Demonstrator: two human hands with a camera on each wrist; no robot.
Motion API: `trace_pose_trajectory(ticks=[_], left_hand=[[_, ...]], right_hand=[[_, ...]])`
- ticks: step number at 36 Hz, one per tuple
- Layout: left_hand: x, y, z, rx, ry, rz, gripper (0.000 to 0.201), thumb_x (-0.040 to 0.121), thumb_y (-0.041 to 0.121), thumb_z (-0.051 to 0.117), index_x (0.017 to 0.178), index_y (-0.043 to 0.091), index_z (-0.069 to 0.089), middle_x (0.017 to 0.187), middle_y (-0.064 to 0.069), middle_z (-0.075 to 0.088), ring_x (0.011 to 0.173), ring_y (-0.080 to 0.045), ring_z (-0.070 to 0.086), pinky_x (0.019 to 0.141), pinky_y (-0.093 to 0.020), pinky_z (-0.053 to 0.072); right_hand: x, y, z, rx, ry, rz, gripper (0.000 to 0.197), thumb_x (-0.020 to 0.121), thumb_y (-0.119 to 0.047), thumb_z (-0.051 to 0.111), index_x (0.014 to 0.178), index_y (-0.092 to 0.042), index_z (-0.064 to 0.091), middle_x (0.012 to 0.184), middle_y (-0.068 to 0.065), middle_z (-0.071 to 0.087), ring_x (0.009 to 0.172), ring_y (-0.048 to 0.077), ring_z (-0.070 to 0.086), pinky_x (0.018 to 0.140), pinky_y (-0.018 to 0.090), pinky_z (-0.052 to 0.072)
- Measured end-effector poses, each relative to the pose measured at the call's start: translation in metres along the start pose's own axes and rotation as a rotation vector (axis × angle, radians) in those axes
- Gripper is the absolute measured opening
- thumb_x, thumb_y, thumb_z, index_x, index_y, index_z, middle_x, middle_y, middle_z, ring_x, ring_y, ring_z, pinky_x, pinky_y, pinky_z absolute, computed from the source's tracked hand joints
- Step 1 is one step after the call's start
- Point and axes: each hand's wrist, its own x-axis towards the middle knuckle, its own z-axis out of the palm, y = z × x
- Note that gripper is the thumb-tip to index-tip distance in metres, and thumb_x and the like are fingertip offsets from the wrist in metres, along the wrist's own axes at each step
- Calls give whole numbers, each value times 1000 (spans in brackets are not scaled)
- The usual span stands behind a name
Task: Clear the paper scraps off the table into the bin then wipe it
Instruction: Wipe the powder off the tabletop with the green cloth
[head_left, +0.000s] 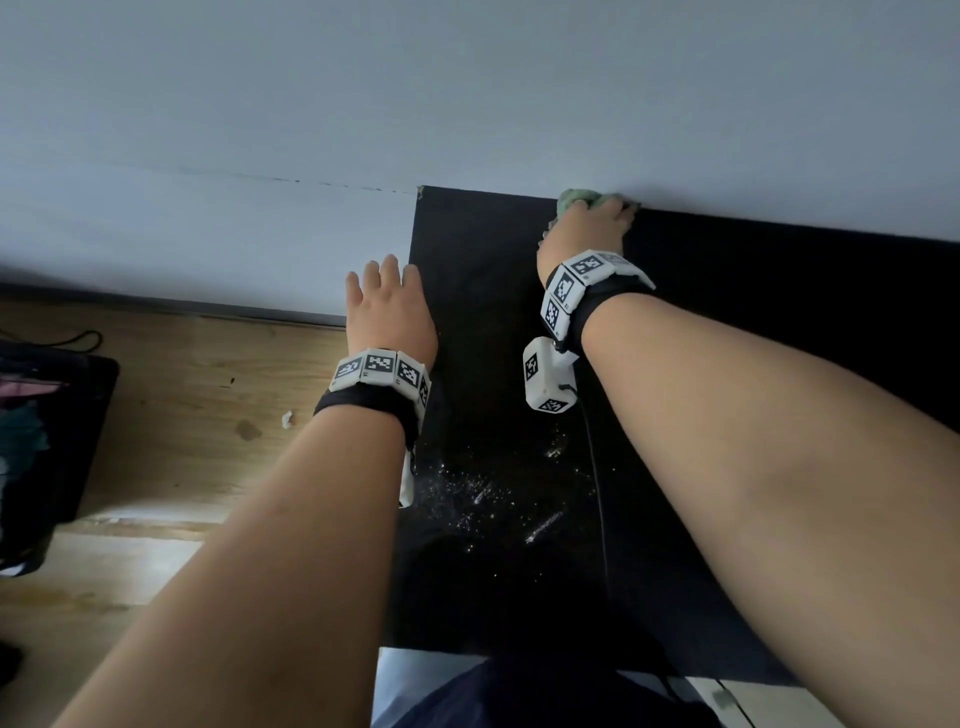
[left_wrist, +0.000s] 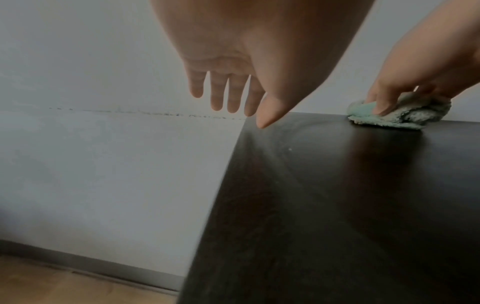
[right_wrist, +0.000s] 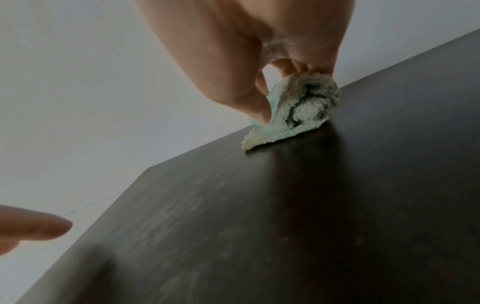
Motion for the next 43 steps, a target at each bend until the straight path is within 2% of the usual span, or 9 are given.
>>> trace_pose_trajectory(ticks=[10,14,23,25,28,30,32,37,43], left_hand=[[-11,-23,2,-11,-29,-55,47,91,13,45,138,7,40,148,-12,34,137,-31,30,116,-45,18],[-17,-25,3,-38,-35,-76,49,91,13,44,140,7,39,150,-13,32,138,-32,28,117,-45,15],[-46,-23,4,-54,-25,-134,47,93,14,43,140,7,40,148,-12,35,137,-31,29,117,-45,16],[-55,-21,5,-61,-16,-148,46,93,14,42,138,7,42,146,-12,37,136,-31,31,116,-45,17],[-71,-18,5,-66,6,-173,42,94,16,41,135,7,45,143,-12,40,133,-31,34,114,-45,19],[-81,-16,5,-62,15,-196,41,94,16,40,134,7,45,144,-13,40,133,-31,34,114,-44,19],[-92,-14,7,-62,21,-221,42,93,15,39,134,7,45,143,-12,40,133,-31,35,114,-45,20],[-116,-4,14,-72,24,-266,46,88,11,43,134,11,46,141,-9,42,132,-29,35,114,-45,19],[-135,18,16,-78,48,-285,49,84,9,45,133,10,47,139,-10,43,130,-28,36,114,-43,22]], right_hand=[[-20,-29,7,-23,-29,-222,57,93,-18,54,145,-11,34,152,19,18,142,37,19,110,39,37],[-27,-36,3,-63,-78,-362,48,93,-18,52,140,-15,42,150,17,24,137,35,28,110,37,32],[-51,-28,-4,-81,-194,-691,41,93,-14,46,134,-19,54,149,14,34,133,36,39,107,43,38],[-56,-31,2,-59,-255,-674,43,93,-17,48,136,-20,51,148,12,37,132,35,40,106,44,38],[-68,-45,0,-22,-446,-514,67,92,-39,53,150,-22,25,138,13,47,123,34,50,97,40,43],[-76,-45,4,38,-514,-486,73,89,-42,58,151,-26,22,137,12,49,122,34,52,100,42,44],[-91,-33,7,-9,-571,-538,69,88,-36,62,149,-27,31,137,12,50,122,34,52,102,43,44],[-126,11,15,-117,-424,-724,41,88,-21,64,128,-15,58,128,12,53,119,32,53,100,37,44],[-150,52,3,-52,-295,-873,28,88,-12,56,99,-29,76,115,-2,61,105,24,59,94,36,48]])
